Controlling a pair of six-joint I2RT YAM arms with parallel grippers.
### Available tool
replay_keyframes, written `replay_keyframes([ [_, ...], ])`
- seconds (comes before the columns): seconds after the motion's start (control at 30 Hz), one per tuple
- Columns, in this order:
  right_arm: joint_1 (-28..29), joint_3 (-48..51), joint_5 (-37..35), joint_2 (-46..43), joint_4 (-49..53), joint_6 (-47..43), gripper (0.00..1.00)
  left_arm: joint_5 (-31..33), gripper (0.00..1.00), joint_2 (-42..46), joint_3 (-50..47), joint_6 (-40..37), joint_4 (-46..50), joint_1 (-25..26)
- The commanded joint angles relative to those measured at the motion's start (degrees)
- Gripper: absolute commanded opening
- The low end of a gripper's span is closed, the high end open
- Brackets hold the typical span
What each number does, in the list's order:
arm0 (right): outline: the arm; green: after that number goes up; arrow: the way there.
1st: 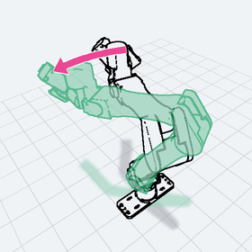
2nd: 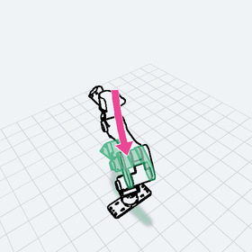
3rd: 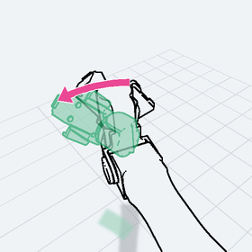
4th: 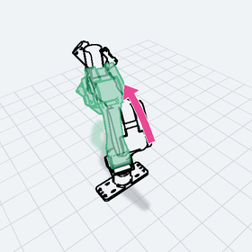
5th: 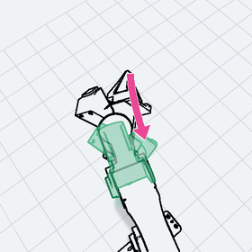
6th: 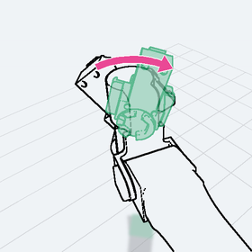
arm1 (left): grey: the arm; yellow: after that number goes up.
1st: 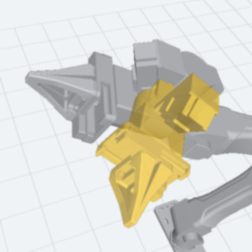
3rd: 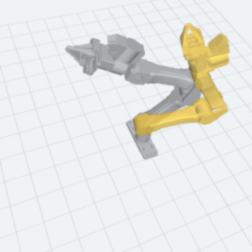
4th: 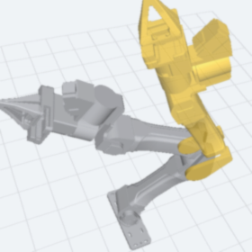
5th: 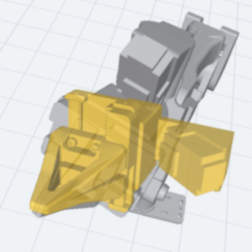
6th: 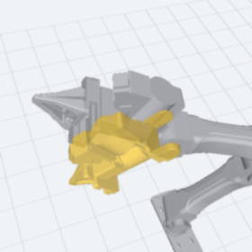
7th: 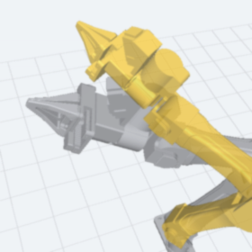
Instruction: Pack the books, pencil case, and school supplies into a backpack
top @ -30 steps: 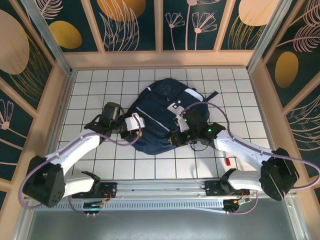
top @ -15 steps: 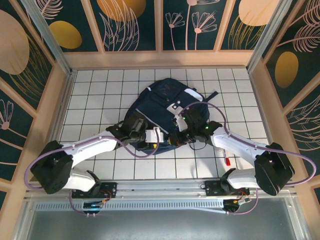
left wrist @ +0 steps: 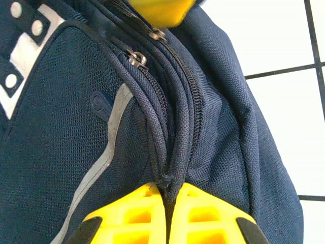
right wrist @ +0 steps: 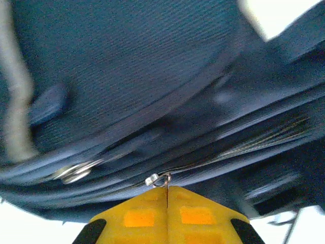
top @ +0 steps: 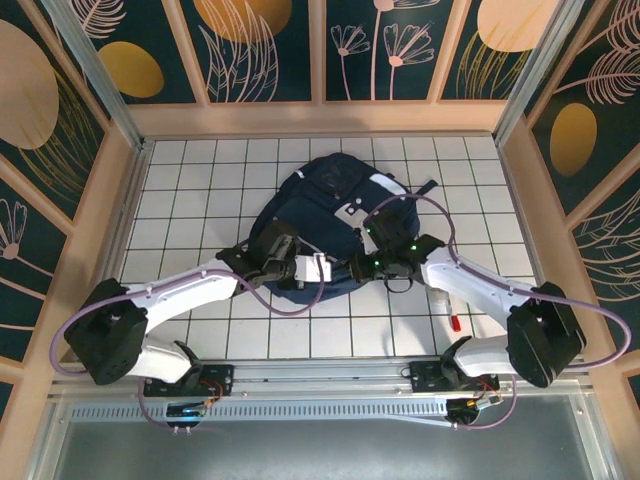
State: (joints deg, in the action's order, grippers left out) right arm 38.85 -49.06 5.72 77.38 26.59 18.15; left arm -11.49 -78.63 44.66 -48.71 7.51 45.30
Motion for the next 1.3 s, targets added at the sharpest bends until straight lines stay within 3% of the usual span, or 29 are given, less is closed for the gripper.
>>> replay_keyframes([
  [0.0,-2.25,-2.41,-15.68,2.91,0.98,-2.13,0.00,-3.24,0.00,3.57,-2.37,-1.63,1.44,-0.46],
  [0.17,-5.92,-5.07,-16.88,7.40,-3.39,-0.98,0.00,-5.28,0.00,6.87,-5.85,-1.37,-0.44,-0.54],
  [0.47,-9.12,-5.59,-9.49,6.66,-6.06,-4.07,0.00,-8.31,0.00,12.20,-6.67,4.99,2.92,-0.47],
  [0.5,-9.75,-5.44,-7.95,6.19,-6.53,-4.22,0.04,-9.52,0.00,12.64,-6.36,6.31,3.21,-0.48],
  [0.53,-10.34,-5.59,-6.13,5.95,-6.59,-4.60,0.14,-10.71,0.09,13.00,-6.18,7.41,3.09,-0.47],
  [0.57,-11.10,-6.17,-2.32,5.68,-6.02,-5.18,0.24,-11.90,0.35,13.43,-6.09,8.62,2.77,-0.49],
  [0.6,-11.94,-6.76,2.00,5.43,-5.24,-6.12,0.31,-12.53,0.48,13.81,-6.17,9.74,1.97,-0.48],
  [0.63,-12.34,-7.14,5.31,5.06,-4.47,-7.16,0.36,-12.57,0.51,14.15,-5.97,10.39,1.57,-0.49],
  [0.7,-12.62,-7.70,9.08,3.69,-2.83,-9.85,0.43,-10.34,0.57,14.64,-4.20,11.27,3.24,-0.48],
  [0.83,-12.64,-8.12,8.17,0.62,-1.13,-13.76,0.46,-3.42,0.61,13.99,1.05,9.01,11.67,-0.47],
  [1.07,-12.66,-5.60,7.44,-4.50,-4.43,-16.08,0.50,6.77,0.48,5.46,7.24,-3.71,28.20,-0.47],
  [1.27,-12.64,-5.73,7.95,-4.43,-3.29,-16.23,0.51,11.89,0.57,3.72,5.63,-6.04,22.65,-0.47],
])
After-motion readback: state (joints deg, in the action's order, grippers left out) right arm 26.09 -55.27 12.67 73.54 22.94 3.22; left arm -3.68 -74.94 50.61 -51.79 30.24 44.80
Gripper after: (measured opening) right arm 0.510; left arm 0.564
